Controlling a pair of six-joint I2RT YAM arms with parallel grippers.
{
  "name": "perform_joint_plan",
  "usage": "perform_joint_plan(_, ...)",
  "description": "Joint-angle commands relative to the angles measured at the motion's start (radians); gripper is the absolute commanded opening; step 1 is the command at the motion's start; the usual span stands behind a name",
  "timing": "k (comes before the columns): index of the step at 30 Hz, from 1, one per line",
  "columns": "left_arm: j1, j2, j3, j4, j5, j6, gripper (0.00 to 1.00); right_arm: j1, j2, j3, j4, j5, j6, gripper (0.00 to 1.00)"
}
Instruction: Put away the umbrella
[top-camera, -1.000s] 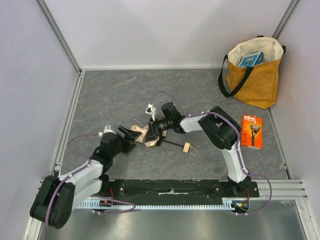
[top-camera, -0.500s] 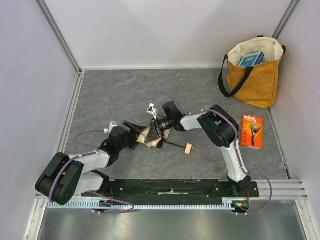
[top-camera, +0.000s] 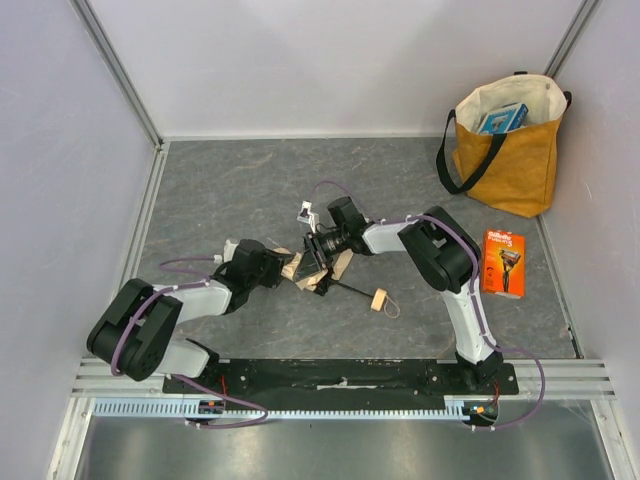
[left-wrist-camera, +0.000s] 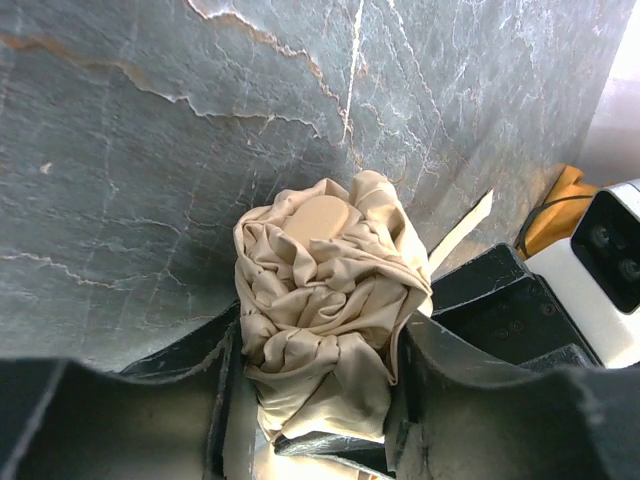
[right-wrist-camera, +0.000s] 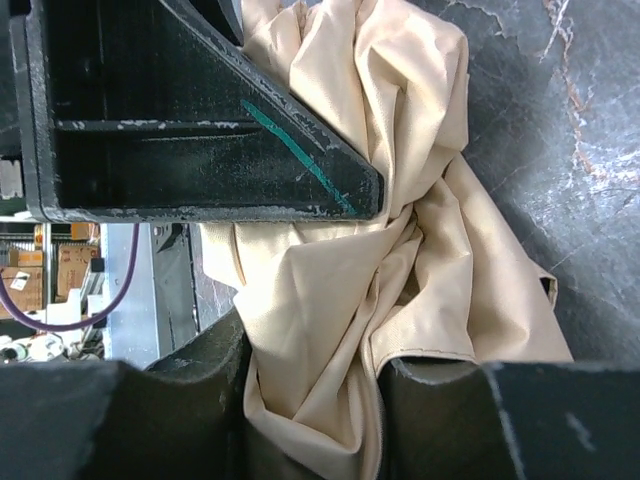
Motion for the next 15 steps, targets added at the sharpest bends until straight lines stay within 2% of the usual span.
perform_joint_plan(1, -0.032, 0.068, -0.065, -0.020, -0.065, 0.061, 0.35, 0.092, 0.096, -0.015, -0.260, 0.087, -0.093, 0.00)
perform_joint_plan(3, -0.033, 0.064, -0.082, 0.006, -0.056, 0.082, 0.11, 0.095, 0.093, -0.003, -0.292, 0.118, -0.119, 0.00)
perform_joint_plan(4, -0.032, 0.067, -0.082, 0.003, -0.046, 0.093, 0.02, 0.098, 0.084, 0.005, -0.324, 0.167, -0.134, 0.00)
perform_joint_plan(5, -0.032, 0.070, -0.079, -0.012, -0.034, 0.099, 0.02, 0.101, 0.073, 0.011, -0.352, 0.207, -0.149, 0.01)
perform_joint_plan(6, -0.032, 0.073, -0.079, -0.026, -0.028, 0.101, 0.02, 0.104, 0.055, 0.010, -0.366, 0.249, -0.151, 0.11)
perform_joint_plan(8, -0.032, 0.070, -0.084, -0.046, -0.008, 0.101, 0.02, 0.115, 0.006, -0.003, -0.381, 0.346, -0.165, 0.44)
perform_joint_plan(9, -0.033, 0.070, -0.079, -0.082, 0.000, 0.099, 0.02, 0.127, -0.028, -0.009, -0.382, 0.403, -0.176, 0.52)
perform_joint_plan(10, -0.033, 0.070, -0.067, -0.122, 0.003, 0.099, 0.02, 0.137, -0.057, -0.018, -0.382, 0.450, -0.183, 0.64)
perform_joint_plan(13, -0.032, 0.068, -0.033, -0.236, 0.015, 0.096, 0.02, 0.177, -0.134, -0.018, -0.383, 0.572, -0.209, 0.84)
perform_joint_plan(15, -0.032, 0.071, 0.010, -0.335, 0.024, 0.093, 0.02, 0.213, -0.166, -0.009, -0.385, 0.638, -0.243, 0.89)
